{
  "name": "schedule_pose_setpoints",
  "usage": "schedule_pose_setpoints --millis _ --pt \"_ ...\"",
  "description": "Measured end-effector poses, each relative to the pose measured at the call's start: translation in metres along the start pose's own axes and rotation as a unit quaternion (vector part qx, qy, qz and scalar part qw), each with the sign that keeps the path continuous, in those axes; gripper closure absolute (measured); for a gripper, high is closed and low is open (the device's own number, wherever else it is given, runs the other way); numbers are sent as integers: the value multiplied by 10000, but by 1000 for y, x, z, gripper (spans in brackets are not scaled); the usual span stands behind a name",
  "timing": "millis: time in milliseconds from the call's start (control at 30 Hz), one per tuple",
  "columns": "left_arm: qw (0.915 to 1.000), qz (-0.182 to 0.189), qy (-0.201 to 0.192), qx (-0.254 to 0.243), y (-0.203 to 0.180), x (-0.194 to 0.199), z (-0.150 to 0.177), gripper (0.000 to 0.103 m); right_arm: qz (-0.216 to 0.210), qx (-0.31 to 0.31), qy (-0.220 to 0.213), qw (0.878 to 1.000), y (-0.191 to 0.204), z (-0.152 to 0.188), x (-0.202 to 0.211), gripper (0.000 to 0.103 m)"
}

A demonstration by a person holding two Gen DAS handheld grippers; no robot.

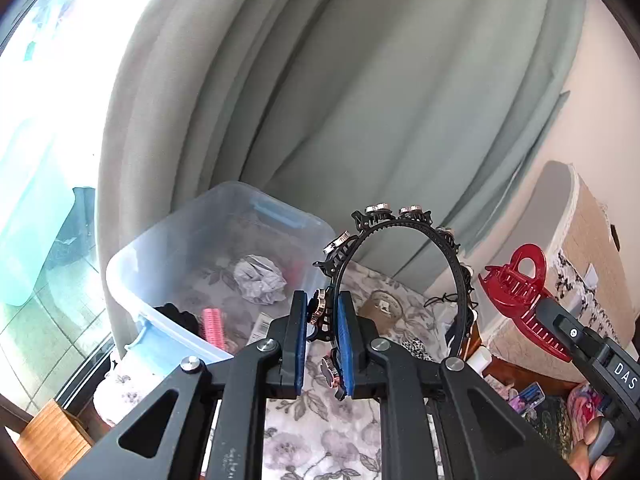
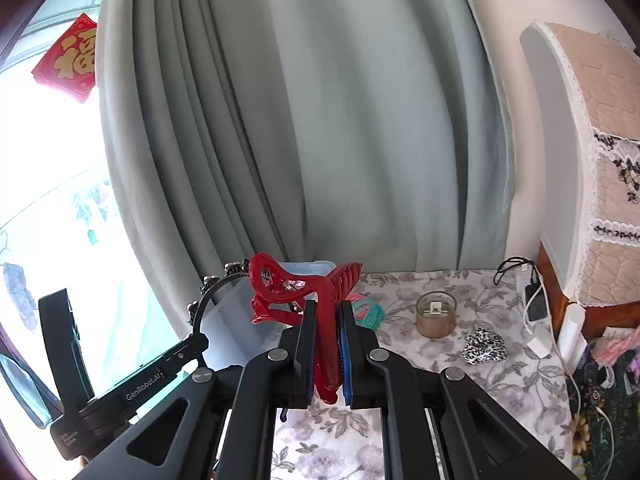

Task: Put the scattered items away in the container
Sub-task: 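Carry the headband and red clip over the clear box with both grippers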

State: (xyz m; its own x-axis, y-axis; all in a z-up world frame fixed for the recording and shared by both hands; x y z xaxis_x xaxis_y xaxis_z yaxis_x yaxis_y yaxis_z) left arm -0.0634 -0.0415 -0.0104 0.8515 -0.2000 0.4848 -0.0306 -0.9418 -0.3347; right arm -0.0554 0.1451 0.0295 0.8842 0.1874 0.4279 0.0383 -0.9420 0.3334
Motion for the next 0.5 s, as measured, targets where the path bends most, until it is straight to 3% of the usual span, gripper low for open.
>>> schedule_pose_setpoints --millis 300,500 --pt "9967 -526 -144 610 70 2 -1 88 -422 477 462 9969 58 22 -49 92" --pt "9933 -746 -10 879 101 -18 9 88 -619 718 846 9919 80 49 -86 92"
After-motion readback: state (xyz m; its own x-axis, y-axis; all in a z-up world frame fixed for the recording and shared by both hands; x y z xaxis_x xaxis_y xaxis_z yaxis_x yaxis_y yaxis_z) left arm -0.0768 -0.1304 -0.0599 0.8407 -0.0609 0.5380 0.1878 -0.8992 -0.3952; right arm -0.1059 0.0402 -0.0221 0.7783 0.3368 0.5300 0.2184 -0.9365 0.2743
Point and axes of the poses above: each gripper's, at about its wrist camera, not at the fingertips, and x roughly against the way its jaws point, y to its left, z to its underside, the point moved 9 cm from there along -x, roughly the way its jaws point, and after that the axes turned 6 degrees about -x, right-handed, at the moved point
